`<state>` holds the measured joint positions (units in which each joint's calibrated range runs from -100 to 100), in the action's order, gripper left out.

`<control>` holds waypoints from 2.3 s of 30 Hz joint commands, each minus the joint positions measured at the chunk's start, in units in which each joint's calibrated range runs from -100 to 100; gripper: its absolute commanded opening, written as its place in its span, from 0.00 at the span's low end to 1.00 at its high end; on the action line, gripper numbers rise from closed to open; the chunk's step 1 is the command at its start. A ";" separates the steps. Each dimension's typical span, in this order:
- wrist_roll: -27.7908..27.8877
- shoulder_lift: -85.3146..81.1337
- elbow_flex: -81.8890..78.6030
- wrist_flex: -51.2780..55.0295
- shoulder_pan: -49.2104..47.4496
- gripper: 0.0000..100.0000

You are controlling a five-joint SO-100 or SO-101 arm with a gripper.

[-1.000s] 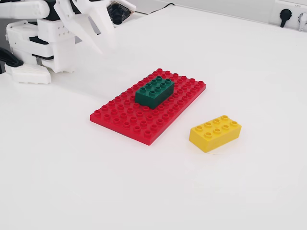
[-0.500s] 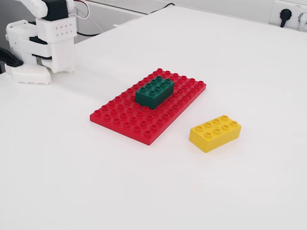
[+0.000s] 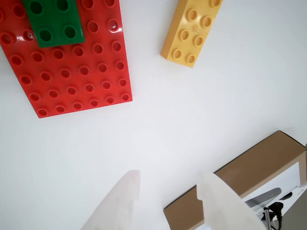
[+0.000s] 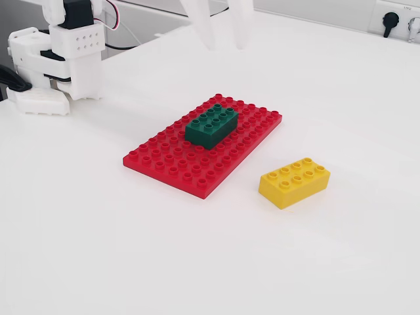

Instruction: Put yellow lego brick onto the green one

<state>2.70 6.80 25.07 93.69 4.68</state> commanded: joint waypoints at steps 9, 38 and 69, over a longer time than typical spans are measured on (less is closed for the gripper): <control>-0.10 19.72 18.09 -0.52 -0.26 0.14; -7.66 28.02 24.23 -2.51 -5.79 0.22; -15.74 36.48 24.86 -5.54 -6.23 0.22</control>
<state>-12.90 43.60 48.42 88.59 -0.33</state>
